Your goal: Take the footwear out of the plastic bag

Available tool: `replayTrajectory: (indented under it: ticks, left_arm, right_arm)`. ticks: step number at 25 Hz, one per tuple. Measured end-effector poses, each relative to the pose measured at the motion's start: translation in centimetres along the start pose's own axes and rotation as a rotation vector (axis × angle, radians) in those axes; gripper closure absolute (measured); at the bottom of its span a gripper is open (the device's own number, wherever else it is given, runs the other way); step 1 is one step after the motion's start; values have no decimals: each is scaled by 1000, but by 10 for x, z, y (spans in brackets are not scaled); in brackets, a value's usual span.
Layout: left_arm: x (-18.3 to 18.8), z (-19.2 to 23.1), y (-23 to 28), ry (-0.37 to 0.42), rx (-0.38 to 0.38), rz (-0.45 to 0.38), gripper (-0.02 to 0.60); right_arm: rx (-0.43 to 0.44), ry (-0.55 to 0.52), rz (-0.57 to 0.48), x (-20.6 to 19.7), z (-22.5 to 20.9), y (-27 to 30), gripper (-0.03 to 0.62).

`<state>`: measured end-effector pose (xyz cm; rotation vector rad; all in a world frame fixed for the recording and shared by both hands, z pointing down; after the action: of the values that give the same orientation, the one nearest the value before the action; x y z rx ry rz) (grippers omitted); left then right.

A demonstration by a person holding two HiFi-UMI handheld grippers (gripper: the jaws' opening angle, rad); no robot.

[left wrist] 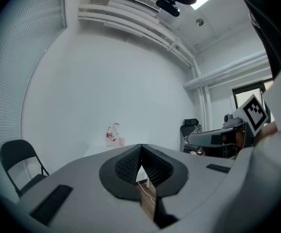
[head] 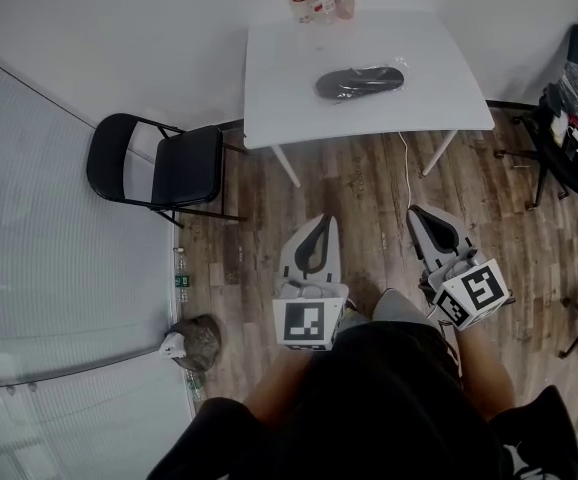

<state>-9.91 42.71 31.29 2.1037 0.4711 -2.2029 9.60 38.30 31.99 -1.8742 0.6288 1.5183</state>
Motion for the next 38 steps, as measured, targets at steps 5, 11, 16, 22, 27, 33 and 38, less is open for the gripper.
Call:
replayTrajectory:
  ticks: [5,11,16,22,27,33,38]
  left_arm:
    - [-4,12,-13,-6,-15,1,561]
    - [-3,14,-19,-41,-25,-4,561]
    - [-4,17,-19,-29,-38,-12,561]
    - [-9,22,-7,-25,-23,-18,561]
    - [-14,28,16,4,-36,-21,561]
    - [-25,38,52,1,-53,4,561]
    - [-37,38,81,-16,-80,37,561]
  right_arm:
    - [90,-6,-3,4,14,3,577]
    - [118,107,-165,19,25,1,576]
    - [131,105,-82,9,28,4,576]
    - [99,64,-57,3,13,10,576]
    - [120,44,-42,-7,-2,31,576]
    - [95,43,-23,-16,-34,59,576]
    - [73,53,2,-23,-59,70,576]
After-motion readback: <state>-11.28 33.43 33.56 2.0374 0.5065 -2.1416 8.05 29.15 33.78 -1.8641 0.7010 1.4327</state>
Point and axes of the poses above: the fingertips, and each gripper's own axes: y forward along the fingers, z to its left, x out of its top, the point moved 7 cm from there along -y, backward along the fingers, and after that the axes turned 15 degrees about -z, right-handed, at the moved point
